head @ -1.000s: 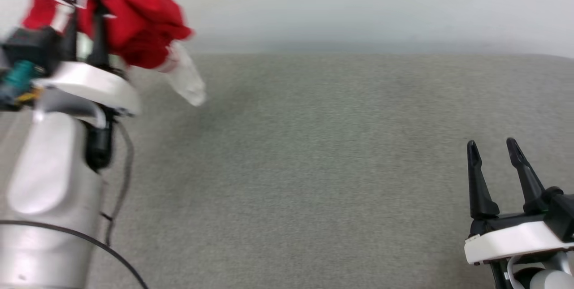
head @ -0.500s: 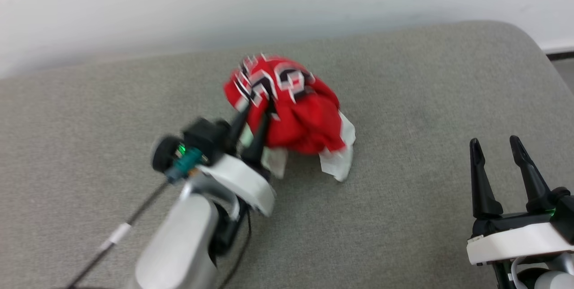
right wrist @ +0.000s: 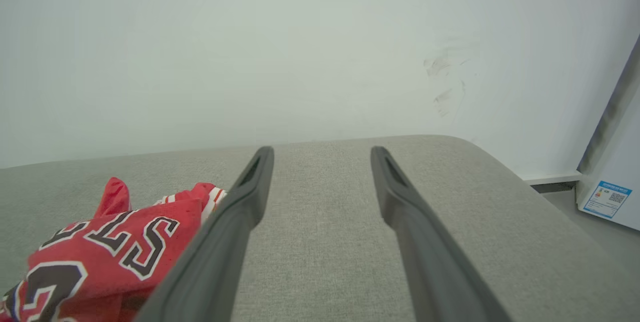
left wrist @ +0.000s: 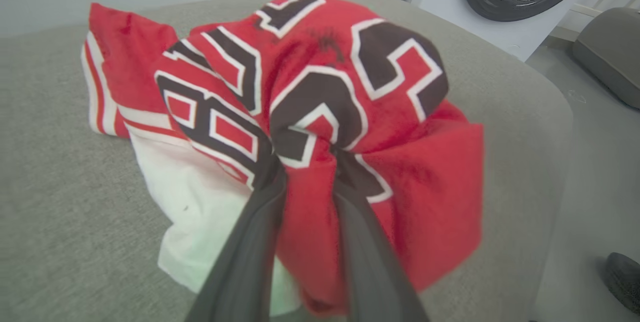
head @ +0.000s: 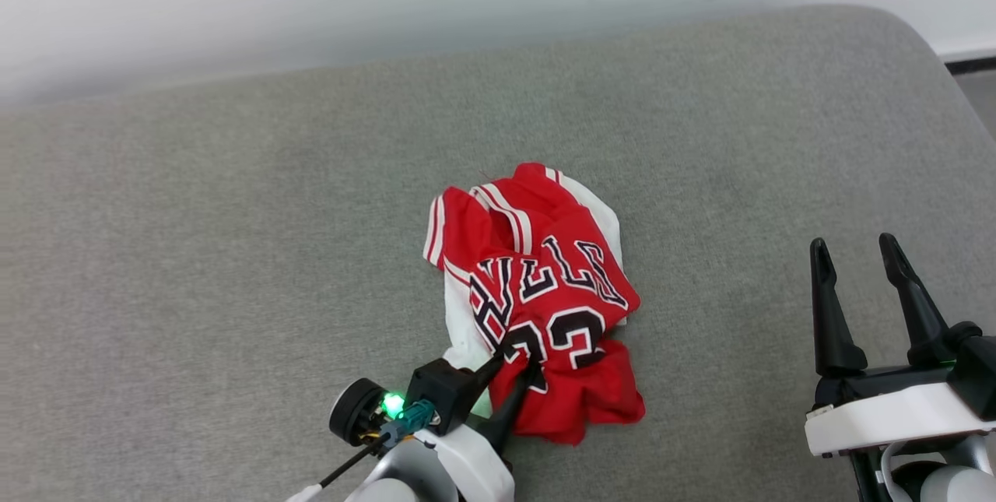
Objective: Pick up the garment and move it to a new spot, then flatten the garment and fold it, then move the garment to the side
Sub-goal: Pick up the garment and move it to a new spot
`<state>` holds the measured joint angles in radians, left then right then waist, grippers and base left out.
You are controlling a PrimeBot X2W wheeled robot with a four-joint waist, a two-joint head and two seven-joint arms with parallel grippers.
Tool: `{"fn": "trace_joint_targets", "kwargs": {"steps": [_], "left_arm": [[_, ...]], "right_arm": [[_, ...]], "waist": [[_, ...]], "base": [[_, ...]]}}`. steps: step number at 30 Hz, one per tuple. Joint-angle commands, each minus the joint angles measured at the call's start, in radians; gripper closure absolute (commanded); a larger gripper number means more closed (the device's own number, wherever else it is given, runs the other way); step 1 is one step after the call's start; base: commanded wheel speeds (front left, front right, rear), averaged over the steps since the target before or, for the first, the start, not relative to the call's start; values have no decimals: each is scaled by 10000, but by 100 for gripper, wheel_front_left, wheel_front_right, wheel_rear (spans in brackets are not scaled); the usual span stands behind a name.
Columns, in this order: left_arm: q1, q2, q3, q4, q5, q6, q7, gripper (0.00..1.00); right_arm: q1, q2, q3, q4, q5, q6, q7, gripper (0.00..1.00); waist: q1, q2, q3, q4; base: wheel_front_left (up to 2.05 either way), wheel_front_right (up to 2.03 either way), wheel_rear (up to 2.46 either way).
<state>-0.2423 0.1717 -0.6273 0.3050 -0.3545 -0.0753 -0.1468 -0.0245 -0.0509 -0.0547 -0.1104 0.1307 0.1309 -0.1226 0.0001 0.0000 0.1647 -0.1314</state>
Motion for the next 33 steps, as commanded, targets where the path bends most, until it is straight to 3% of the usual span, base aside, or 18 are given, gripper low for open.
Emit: {"fn": "trace_joint_targets", "kwargs": {"steps": [1,2,6,13,22,27,33], "left_arm": [[25,-30,6,-47,16,-8,-41,9],[-40,-46,-10,-90,65,38,-95,0],[-199,-173,129,-447,90,245,-501,0],[-104,-223,1071,-1116,-76,1064,-1032,0],[861,604,3009,-1546,-262,2178,-1187,0],[1631,1085,3649,-1763,-314,2219,-1203,0],[1981,1158,3709,-1921,-216,2038,-1206,0]], "right_arm": [[-20,8,4,-10,-51,-3,24,0],[-2,8,6,-16,-94,-1,48,0],[167,8,-18,-26,-57,-3,170,0],[531,8,-71,-134,-54,-3,435,0],[828,8,25,-198,-51,-3,638,0],[1012,8,44,-137,-2,-1,696,0],[1153,8,22,-143,-15,-3,755,0]], "waist": [[-1,0,-213,144],[-1,0,-343,204],[-1,0,-823,458],[-1,0,-1429,983],[-1,0,-1674,1402],[-1,0,-1873,1388],[-1,0,-1931,1340]], "base": [[0,0,0],[0,0,0],[0,0,0],[0,0,0],[0,0,0],[0,0,0],[0,0,0]]}}
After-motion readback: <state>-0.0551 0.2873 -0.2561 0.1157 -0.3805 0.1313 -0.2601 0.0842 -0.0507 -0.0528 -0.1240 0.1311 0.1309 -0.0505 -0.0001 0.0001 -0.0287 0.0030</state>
